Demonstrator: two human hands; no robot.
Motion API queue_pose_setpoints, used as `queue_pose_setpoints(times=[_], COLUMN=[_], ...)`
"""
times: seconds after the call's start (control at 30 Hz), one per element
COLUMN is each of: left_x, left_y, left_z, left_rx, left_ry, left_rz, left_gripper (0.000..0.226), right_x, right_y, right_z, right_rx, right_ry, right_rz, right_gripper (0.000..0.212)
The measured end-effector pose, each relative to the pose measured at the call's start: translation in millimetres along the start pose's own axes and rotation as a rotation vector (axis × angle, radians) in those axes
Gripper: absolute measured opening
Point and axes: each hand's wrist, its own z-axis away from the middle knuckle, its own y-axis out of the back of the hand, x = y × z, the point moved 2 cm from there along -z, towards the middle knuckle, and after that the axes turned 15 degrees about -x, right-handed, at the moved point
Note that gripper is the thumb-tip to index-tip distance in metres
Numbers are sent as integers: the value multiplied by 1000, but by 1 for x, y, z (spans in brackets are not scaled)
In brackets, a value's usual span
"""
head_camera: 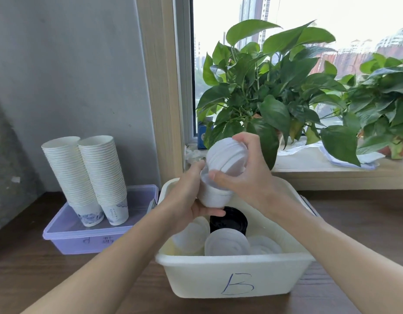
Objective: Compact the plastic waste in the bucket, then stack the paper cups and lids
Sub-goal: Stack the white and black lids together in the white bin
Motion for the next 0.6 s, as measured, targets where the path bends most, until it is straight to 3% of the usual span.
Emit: queue_pose_setpoints(times=[0.3,0.5,0.6], left_x=[0,-1,-2], left_y=[4,4,4], left_z=[-4,-5,-4], left_rx=[-64,-15,2], left_ry=[-37,-133,-155], left_rz=[11,-25,-26], left_gripper=[58,51,48], right_x=[2,5,0], right_y=[-5,1,1], right_z=[4,6,8], right_rx=[-6,-55,0], right_ry=[69,44,79], right_rz=[65,-58,-75], right_gripper=[82,65,61])
